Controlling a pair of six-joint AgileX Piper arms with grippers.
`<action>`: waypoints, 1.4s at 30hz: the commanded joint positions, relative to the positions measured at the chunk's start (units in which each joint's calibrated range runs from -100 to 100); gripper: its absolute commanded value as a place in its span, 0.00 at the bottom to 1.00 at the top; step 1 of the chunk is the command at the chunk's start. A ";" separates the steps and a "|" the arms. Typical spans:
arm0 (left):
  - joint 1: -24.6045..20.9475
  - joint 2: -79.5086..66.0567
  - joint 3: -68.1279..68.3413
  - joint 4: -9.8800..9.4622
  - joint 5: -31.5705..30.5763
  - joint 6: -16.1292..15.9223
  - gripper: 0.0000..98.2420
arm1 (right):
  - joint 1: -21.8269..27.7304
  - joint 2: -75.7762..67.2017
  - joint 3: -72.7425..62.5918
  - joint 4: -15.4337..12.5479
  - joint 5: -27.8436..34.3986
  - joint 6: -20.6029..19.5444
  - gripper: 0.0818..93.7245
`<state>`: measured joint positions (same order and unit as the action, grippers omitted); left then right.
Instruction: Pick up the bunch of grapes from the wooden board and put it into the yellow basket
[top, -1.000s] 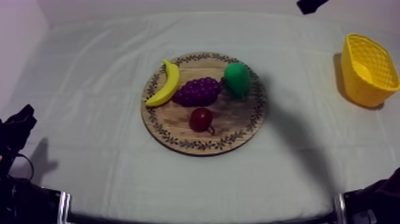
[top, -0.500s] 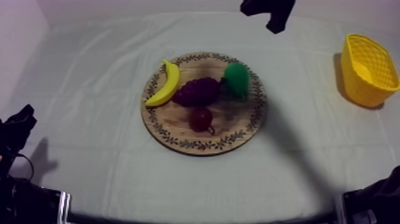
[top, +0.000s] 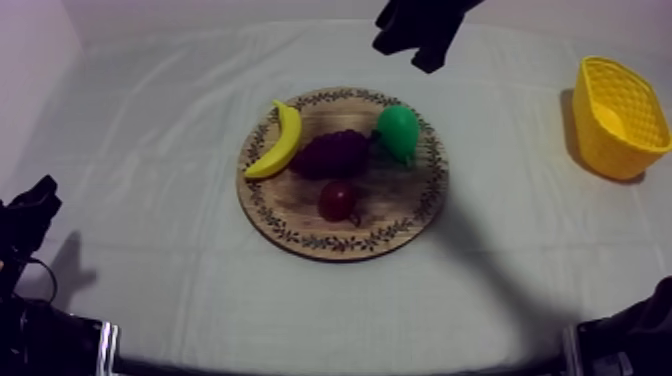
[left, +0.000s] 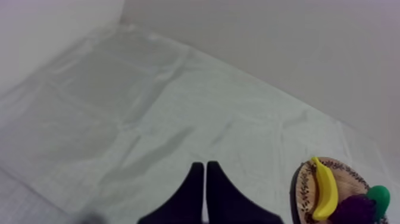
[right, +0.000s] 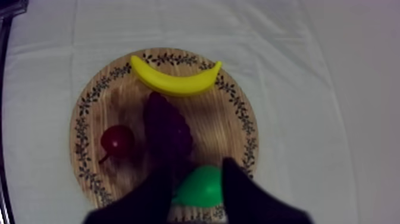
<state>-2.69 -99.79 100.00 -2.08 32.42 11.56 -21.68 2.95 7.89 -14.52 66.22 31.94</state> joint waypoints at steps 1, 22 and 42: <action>-0.03 0.05 0.00 0.00 -0.01 -0.01 0.00 | -0.11 0.23 0.15 0.37 0.12 -0.34 0.58; -0.03 0.05 0.00 0.00 -0.01 -0.01 0.00 | -2.26 13.96 -4.75 2.01 -1.28 -1.30 0.78; -0.03 0.05 0.00 0.00 -0.01 -0.01 0.00 | -3.64 31.83 -12.31 3.71 -4.29 -2.22 0.78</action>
<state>-2.69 -99.79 100.00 -2.08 32.42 11.56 -25.39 33.62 -4.06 -10.95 61.76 29.75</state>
